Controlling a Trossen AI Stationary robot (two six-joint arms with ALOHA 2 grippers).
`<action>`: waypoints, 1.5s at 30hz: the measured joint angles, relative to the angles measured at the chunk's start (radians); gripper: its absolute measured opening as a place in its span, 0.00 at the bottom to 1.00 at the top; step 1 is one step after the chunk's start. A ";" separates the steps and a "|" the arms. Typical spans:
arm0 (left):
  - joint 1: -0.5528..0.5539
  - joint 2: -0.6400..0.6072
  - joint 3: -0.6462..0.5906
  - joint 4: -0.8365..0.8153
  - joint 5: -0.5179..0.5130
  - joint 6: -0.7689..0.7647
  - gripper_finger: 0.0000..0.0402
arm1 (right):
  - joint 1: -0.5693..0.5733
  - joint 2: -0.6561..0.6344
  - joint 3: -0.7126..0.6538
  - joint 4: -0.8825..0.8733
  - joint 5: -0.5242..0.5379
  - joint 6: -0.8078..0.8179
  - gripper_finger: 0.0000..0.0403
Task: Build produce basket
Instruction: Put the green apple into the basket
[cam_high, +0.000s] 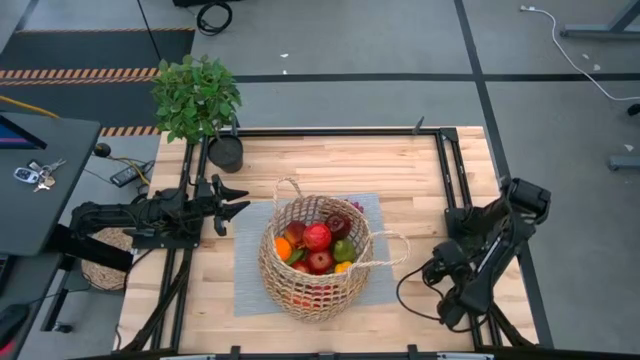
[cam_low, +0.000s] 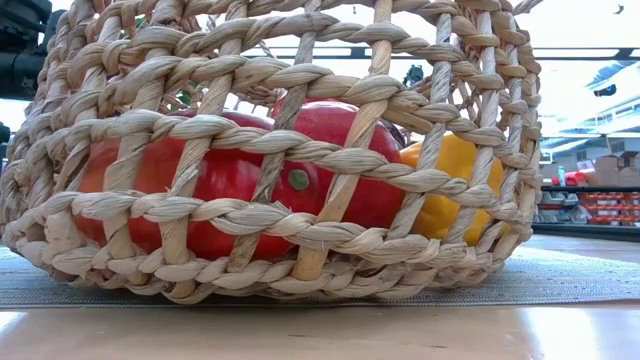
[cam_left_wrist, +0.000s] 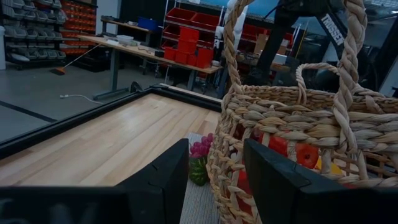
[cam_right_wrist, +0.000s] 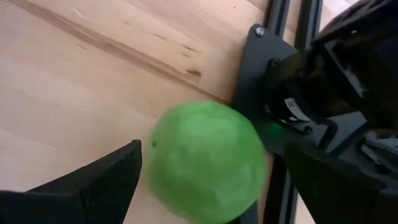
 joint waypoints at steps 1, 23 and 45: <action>0.000 0.000 0.000 0.000 0.000 0.000 0.40 | 0.001 0.014 0.000 0.009 0.000 -0.003 0.98; 0.000 0.000 0.000 0.000 0.000 0.000 0.40 | -0.010 0.057 -0.044 0.146 0.112 -0.021 0.92; 0.000 0.000 0.000 0.000 0.000 0.000 0.40 | 0.008 -0.001 0.378 -0.035 0.460 -0.436 0.86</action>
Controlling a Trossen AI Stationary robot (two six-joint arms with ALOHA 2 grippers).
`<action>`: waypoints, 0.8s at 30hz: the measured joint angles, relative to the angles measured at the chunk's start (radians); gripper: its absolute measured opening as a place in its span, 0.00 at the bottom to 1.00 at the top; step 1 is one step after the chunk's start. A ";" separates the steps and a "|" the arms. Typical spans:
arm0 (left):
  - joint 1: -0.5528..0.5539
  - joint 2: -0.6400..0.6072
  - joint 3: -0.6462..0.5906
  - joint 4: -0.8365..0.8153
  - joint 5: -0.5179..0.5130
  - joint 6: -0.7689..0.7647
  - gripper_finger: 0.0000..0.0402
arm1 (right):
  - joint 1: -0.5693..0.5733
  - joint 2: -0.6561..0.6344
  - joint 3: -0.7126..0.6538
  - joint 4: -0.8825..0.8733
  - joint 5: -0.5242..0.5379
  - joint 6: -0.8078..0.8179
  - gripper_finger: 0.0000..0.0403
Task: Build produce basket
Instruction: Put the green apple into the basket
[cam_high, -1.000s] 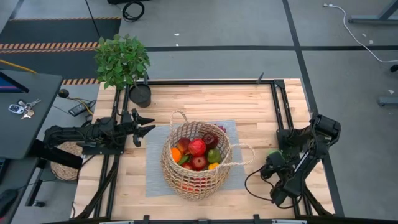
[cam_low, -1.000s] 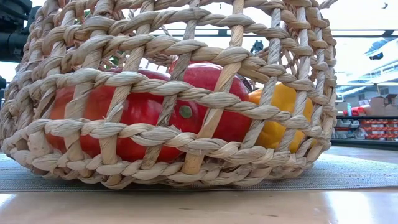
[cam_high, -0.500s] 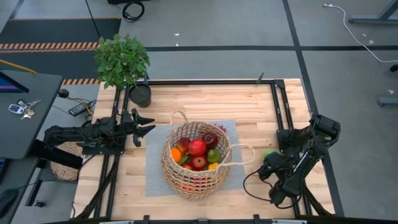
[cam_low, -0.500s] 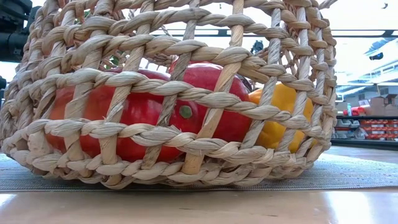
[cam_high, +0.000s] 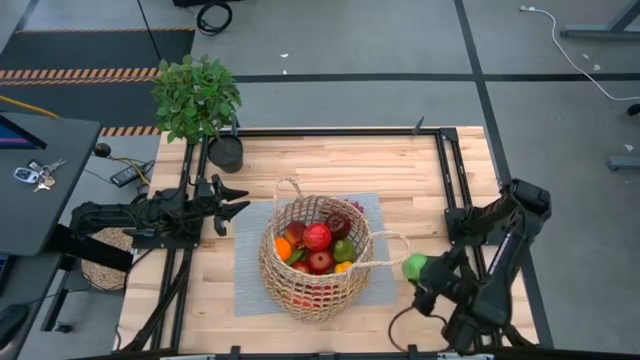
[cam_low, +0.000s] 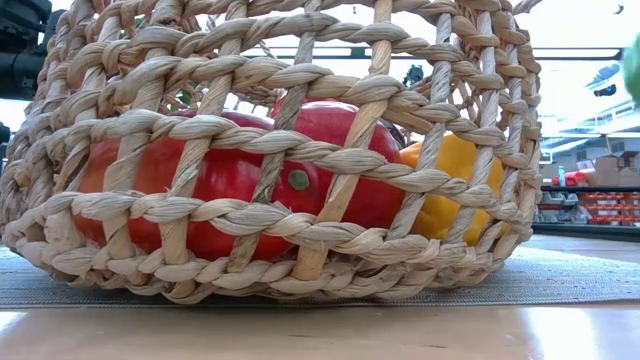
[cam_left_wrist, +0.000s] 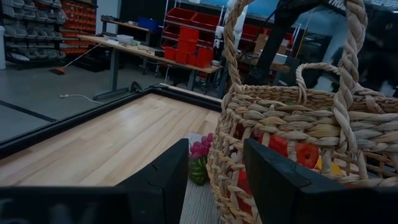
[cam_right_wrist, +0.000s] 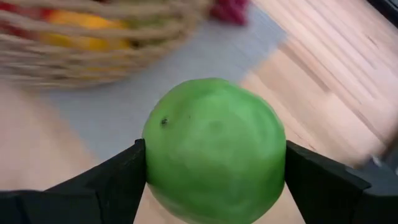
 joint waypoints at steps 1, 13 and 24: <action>0.000 0.000 0.000 0.000 0.000 0.000 0.40 | 0.001 -0.004 0.028 0.011 0.015 -0.053 0.86; 0.000 0.000 0.000 0.000 0.000 0.000 0.40 | -0.040 -0.009 0.353 0.267 0.197 -0.762 0.86; 0.000 0.000 0.000 0.000 0.000 0.000 0.40 | -0.228 -0.011 0.493 0.541 0.238 -1.426 0.86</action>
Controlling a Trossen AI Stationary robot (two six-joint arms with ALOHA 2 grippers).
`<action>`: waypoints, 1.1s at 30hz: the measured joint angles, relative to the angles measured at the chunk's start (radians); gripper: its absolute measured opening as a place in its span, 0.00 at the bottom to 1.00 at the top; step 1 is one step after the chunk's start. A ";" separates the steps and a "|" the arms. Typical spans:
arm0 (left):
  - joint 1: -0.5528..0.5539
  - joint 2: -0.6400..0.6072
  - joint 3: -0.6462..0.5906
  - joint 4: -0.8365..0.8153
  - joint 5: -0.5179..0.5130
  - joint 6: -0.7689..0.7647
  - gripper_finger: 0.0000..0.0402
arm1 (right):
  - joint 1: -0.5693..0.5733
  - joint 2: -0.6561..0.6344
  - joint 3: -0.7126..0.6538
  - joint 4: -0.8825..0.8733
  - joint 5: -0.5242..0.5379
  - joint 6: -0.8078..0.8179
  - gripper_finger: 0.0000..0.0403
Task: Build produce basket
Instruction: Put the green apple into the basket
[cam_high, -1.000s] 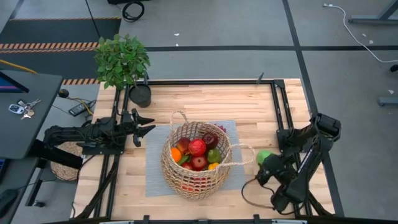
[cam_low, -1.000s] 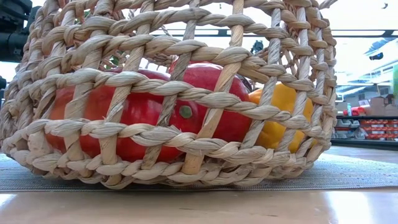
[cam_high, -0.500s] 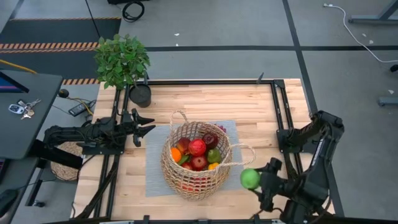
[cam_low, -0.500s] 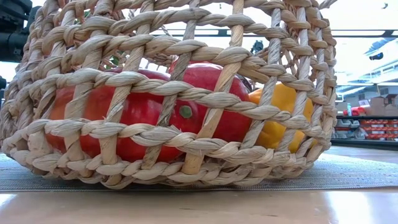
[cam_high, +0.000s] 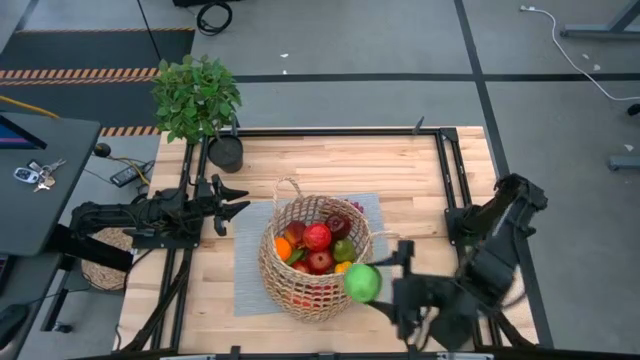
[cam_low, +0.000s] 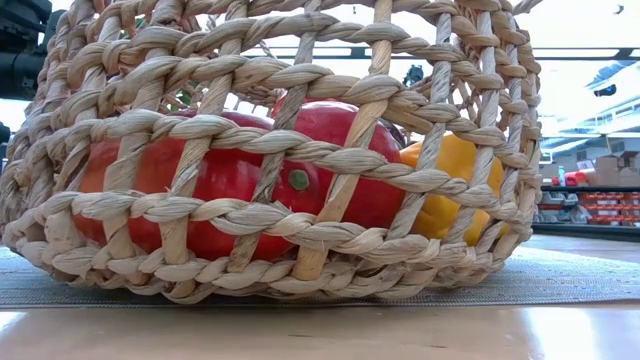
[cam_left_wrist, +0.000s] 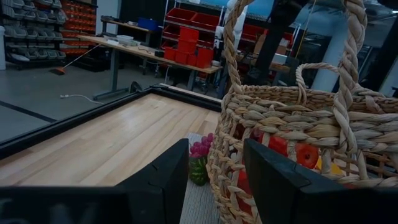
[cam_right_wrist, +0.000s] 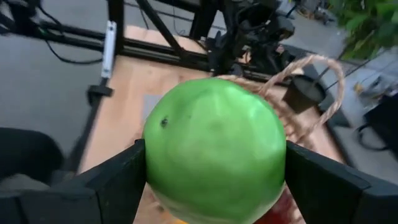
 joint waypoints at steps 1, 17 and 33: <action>0.000 0.000 0.000 0.000 0.000 0.000 0.40 | -0.031 -0.001 0.000 0.016 -0.022 -0.054 0.86; 0.000 0.000 0.000 0.000 0.000 0.000 0.40 | -0.603 -0.005 -0.061 0.208 -0.778 -0.552 0.86; 0.000 0.000 0.000 0.000 0.000 0.000 0.40 | -0.877 -0.006 -0.143 0.523 -1.536 -0.586 0.86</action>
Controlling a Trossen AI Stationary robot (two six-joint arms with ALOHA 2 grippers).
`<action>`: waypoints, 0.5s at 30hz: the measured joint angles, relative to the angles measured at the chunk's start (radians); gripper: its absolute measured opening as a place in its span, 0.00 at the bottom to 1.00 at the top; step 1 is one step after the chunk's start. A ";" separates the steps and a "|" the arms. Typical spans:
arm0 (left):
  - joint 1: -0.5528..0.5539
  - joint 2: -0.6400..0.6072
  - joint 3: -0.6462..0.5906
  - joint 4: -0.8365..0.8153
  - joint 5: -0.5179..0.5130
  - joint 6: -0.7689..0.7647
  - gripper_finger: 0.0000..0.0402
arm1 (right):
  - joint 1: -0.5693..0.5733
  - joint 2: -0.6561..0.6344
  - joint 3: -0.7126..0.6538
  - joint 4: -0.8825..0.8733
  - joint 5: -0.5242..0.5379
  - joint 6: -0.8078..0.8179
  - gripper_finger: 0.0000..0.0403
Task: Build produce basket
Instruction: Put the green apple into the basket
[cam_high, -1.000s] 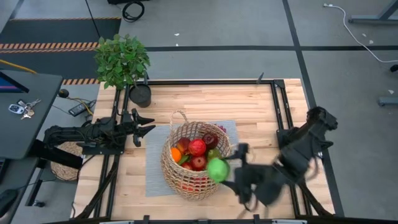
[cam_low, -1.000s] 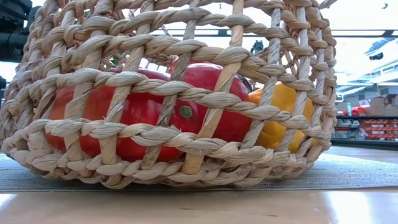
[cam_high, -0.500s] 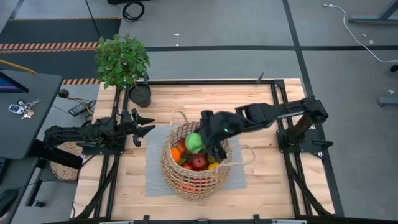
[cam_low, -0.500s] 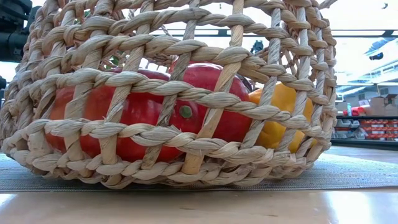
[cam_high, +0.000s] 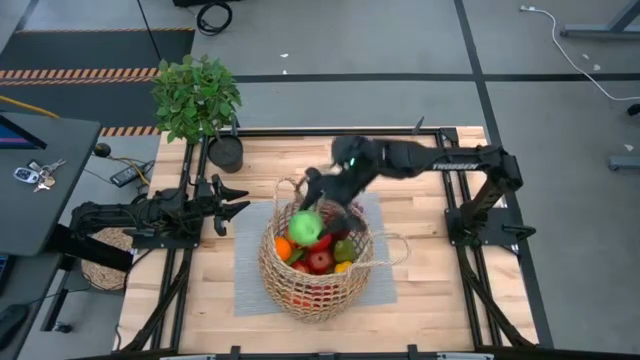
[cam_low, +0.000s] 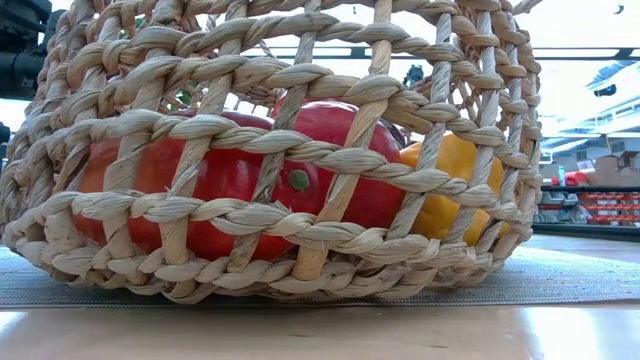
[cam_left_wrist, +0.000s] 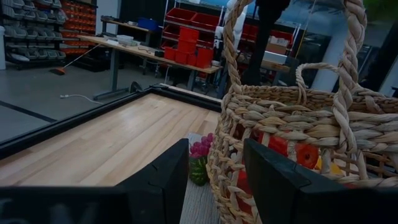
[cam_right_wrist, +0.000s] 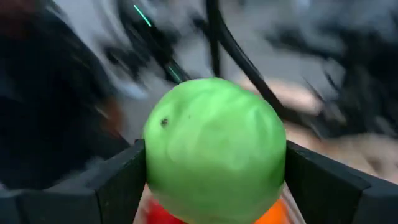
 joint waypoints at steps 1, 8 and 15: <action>0.000 0.000 0.000 0.000 0.000 0.000 0.40 | -0.020 -0.002 0.007 0.059 -0.088 0.052 0.86; 0.000 0.000 0.000 0.000 0.000 0.000 0.40 | -0.150 -0.013 0.025 0.566 -0.345 0.699 0.86; 0.000 0.000 0.000 0.000 0.000 0.000 0.40 | -0.183 -0.054 0.025 0.703 -0.090 1.124 0.86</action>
